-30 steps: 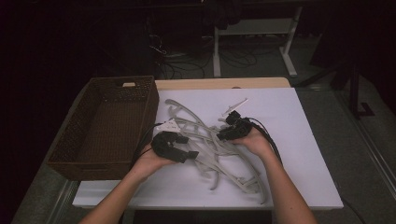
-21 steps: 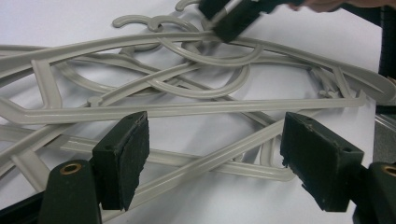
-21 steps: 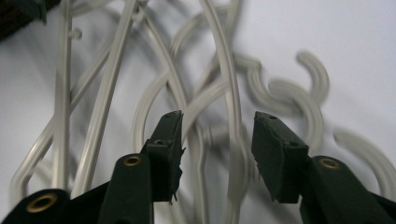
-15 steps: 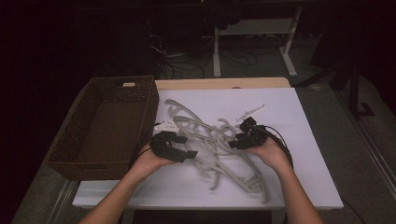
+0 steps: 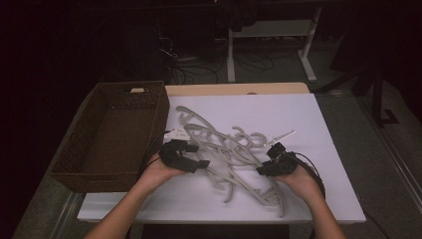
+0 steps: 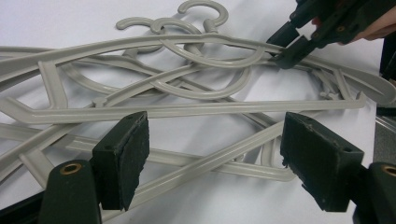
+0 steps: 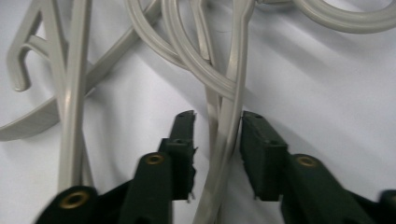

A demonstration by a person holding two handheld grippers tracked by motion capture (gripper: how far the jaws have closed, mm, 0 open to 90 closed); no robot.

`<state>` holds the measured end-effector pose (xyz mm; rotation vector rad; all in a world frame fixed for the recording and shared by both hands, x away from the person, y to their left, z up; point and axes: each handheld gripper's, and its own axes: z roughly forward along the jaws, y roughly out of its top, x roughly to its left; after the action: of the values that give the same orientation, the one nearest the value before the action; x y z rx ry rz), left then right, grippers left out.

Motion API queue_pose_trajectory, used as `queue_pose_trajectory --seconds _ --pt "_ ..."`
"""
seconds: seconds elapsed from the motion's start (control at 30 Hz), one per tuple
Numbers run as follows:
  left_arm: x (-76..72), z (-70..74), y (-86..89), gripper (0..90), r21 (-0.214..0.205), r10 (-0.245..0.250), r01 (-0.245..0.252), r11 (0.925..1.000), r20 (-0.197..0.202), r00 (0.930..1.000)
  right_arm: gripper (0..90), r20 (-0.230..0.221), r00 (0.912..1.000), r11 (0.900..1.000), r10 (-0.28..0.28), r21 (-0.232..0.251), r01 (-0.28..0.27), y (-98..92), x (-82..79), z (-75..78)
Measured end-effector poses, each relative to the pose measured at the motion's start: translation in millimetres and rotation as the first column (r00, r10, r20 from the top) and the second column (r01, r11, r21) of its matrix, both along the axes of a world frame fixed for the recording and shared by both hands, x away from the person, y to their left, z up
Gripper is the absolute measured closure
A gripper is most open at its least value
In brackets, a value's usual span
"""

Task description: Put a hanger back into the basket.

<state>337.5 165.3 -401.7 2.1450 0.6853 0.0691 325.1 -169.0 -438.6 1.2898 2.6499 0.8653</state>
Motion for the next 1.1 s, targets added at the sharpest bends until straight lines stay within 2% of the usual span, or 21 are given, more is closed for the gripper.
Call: queue_pose_trajectory --seconds 0.07,0.1,0.23,0.5,0.6,0.8,0.97,1.1 --pt "0.2 -0.1 0.4 24.5 0.001 0.000 0.000 1.0000 0.000 1.0000 73.3 -0.004 1.0000 0.9998 -0.001 -0.020 0.001 0.4 1.7 -2.6" --pt "0.3 0.0 0.7 24.5 -0.001 0.002 -0.002 1.0000 0.000 1.0000 74.8 -0.006 1.0000 0.9999 0.003 -0.014 -0.004 0.0 2.3 -3.2" --pt "0.6 -0.1 1.5 24.6 -0.001 0.004 -0.004 1.0000 -0.001 1.0000 76.6 0.010 0.9999 0.9996 0.000 -0.027 0.000 -0.5 3.0 -0.8" --pt "0.5 0.6 1.0 24.6 -0.003 0.007 -0.007 1.0000 0.003 1.0000 80.5 0.037 0.9990 0.9997 -0.022 0.007 0.022 -15.1 6.9 6.0" --pt "0.5 0.6 0.8 24.5 -0.003 0.007 -0.007 1.0000 0.003 1.0000 81.1 0.034 0.9994 0.9998 -0.004 0.018 0.003 -22.5 9.7 8.4" --pt "-0.5 1.7 -0.6 24.6 -0.003 0.003 -0.003 1.0000 0.006 1.0000 81.5 0.029 0.9995 0.9960 0.009 0.088 -0.011 -40.5 17.4 10.1" --pt "-2.2 4.5 -0.8 24.5 -0.006 0.001 -0.001 1.0000 0.014 0.9999 81.6 0.017 0.9993 0.9876 0.034 0.153 -0.036 -49.0 18.5 12.2" --pt "-2.9 5.8 0.0 24.6 -0.008 0.003 -0.003 1.0000 0.018 0.9998 81.6 0.040 0.9976 0.9811 0.056 0.183 -0.063 -50.3 15.9 16.0"
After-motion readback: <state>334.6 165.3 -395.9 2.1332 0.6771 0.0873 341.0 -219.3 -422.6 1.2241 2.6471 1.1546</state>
